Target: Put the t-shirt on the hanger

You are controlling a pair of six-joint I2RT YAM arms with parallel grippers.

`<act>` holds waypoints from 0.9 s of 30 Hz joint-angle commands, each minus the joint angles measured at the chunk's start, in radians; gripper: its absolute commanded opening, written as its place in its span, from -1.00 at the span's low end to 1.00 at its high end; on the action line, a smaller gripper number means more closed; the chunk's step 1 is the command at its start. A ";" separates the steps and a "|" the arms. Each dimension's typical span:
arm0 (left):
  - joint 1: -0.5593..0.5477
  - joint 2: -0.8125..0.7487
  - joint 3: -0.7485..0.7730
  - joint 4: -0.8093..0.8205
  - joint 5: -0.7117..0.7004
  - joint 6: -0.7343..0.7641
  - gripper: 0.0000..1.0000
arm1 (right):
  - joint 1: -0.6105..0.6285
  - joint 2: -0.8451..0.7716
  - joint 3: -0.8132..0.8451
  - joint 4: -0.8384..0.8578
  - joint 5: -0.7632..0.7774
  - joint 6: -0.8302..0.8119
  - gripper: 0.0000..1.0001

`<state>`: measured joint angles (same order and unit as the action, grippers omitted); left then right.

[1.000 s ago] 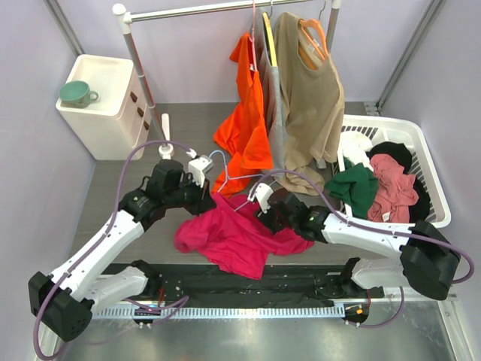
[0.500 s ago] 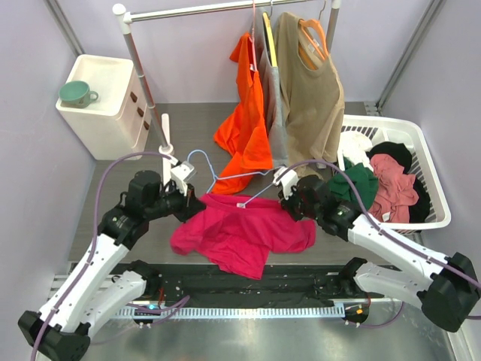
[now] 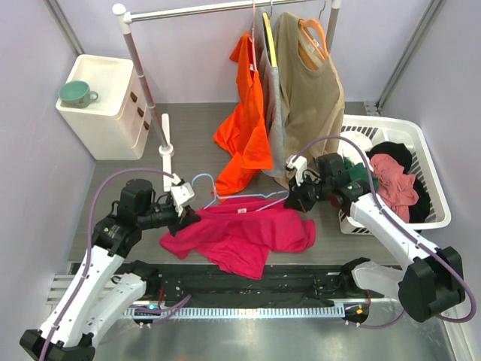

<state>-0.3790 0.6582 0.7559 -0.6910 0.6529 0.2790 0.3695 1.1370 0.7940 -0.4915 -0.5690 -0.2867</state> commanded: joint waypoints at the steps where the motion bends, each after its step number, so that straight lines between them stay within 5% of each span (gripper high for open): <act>1: 0.012 0.003 0.062 -0.174 0.060 0.305 -1.00 | -0.026 -0.006 0.073 -0.108 -0.094 -0.045 -0.98; 13: 0.012 0.043 0.094 -0.295 -0.113 0.558 -1.00 | -0.056 -0.052 0.086 -0.248 -0.106 -0.167 -0.98; 21: 0.012 0.055 0.069 -0.274 -0.265 0.549 -1.00 | -0.112 -0.037 0.129 -0.378 -0.158 -0.304 -0.98; 27: -0.041 0.216 0.209 -0.281 -0.174 0.488 -1.00 | -0.103 -0.019 0.224 -0.426 -0.275 -0.304 -0.98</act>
<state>-0.3855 0.7914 0.8463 -0.9333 0.5312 0.7921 0.2871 1.1095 0.9276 -0.8413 -0.8261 -0.5480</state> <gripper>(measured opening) 0.024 0.040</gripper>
